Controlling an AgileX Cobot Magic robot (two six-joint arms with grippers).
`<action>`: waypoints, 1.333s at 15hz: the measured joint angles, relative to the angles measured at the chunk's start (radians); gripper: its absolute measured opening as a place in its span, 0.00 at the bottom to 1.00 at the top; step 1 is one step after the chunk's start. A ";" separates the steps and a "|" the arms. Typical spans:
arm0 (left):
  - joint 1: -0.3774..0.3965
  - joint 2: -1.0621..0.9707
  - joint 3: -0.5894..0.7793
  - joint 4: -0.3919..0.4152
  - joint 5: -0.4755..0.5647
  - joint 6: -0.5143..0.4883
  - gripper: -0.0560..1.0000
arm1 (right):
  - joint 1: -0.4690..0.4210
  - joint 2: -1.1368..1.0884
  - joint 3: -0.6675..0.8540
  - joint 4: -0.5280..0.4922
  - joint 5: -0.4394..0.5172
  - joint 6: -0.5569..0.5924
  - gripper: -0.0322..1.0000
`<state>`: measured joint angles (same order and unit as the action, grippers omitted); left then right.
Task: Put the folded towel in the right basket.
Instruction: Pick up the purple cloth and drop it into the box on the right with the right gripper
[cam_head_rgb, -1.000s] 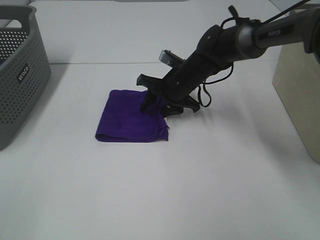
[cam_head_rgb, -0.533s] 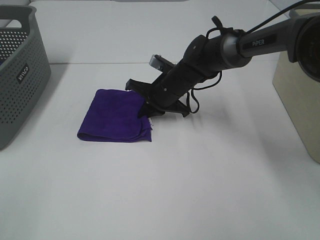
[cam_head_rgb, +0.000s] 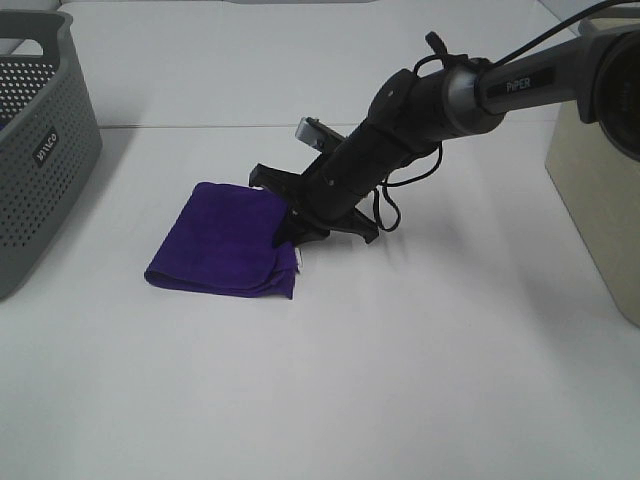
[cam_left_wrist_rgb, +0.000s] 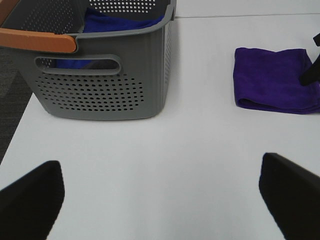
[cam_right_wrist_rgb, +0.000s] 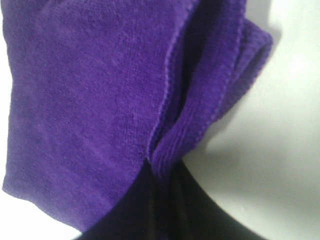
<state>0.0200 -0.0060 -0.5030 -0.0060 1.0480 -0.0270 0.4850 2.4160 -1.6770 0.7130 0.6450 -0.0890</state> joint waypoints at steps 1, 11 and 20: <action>0.000 0.000 0.000 0.006 0.000 0.000 0.99 | 0.001 -0.023 0.008 -0.040 0.048 -0.002 0.07; 0.000 0.000 0.000 0.006 0.000 0.007 0.99 | -0.028 -0.477 -0.222 -0.408 0.433 0.018 0.07; 0.000 0.000 0.000 0.006 0.000 0.008 0.99 | -0.661 -0.565 -0.453 -0.595 0.567 0.022 0.07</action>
<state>0.0200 -0.0060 -0.5030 0.0000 1.0480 -0.0190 -0.1760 1.8510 -2.1300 0.1180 1.2120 -0.0670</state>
